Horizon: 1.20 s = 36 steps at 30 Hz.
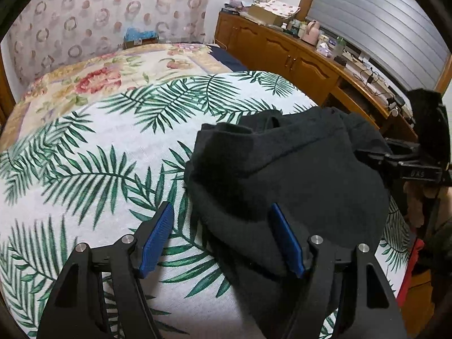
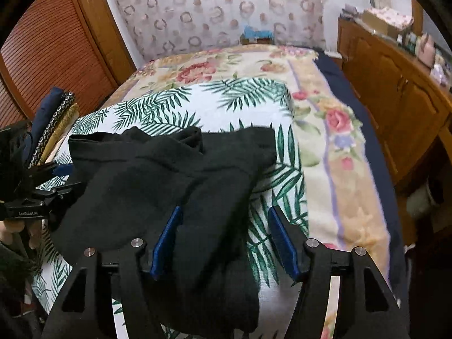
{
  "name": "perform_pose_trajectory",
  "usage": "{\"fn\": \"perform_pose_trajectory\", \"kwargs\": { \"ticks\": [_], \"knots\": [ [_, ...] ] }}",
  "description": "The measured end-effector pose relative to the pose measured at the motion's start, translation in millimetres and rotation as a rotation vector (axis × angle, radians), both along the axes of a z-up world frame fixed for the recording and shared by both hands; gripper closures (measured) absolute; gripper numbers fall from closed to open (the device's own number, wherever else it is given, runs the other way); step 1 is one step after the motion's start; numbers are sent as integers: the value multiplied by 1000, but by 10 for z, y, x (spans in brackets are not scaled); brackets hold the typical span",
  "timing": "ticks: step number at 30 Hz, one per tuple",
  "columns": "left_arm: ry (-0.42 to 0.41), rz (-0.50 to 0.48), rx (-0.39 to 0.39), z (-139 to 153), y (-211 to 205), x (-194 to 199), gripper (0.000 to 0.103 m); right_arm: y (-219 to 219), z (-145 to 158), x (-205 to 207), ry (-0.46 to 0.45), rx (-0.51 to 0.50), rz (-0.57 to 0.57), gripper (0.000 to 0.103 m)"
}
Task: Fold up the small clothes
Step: 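Grasp the folded black shirt with both grippers and lift it toward the stack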
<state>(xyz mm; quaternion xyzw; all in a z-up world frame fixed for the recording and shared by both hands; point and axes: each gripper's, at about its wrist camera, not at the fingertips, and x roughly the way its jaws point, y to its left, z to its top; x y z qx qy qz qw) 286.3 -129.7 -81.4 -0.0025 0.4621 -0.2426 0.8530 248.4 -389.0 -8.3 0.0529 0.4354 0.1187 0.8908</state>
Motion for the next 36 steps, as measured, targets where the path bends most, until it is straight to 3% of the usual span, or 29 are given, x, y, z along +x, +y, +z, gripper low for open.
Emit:
{"fn": "perform_pose_trajectory", "kwargs": {
  "ticks": [1,3,6,10,11,12,16,23,29,36],
  "knots": [
    [1,1,-8,-3,5,6,34,-18,-6,21,8,14,1,38],
    [15,-15,-45,-1,19,14,49,-30,-56,87,21,44,9,38],
    [31,-28,-69,5,10,11,59,-33,-63,84,29,62,29,38],
    [37,-43,-93,20,-3,-7,78,4,-64,58,36,106,84,72],
    [39,-49,-104,30,-4,-12,87,27,-54,44,28,96,102,75],
    [36,-54,-114,49,-1,-26,91,36,-45,31,21,95,115,79],
    [-34,-66,-130,282,27,-180,93,43,38,-58,-44,85,114,84],
    [-162,-61,-190,803,273,-526,94,323,579,-234,-214,38,173,84],
    [-282,39,-208,1226,908,-792,94,832,961,-164,-312,29,280,84],
    [-357,187,-175,1419,1684,-995,94,1572,1158,146,-384,38,418,84]
  ]
}}
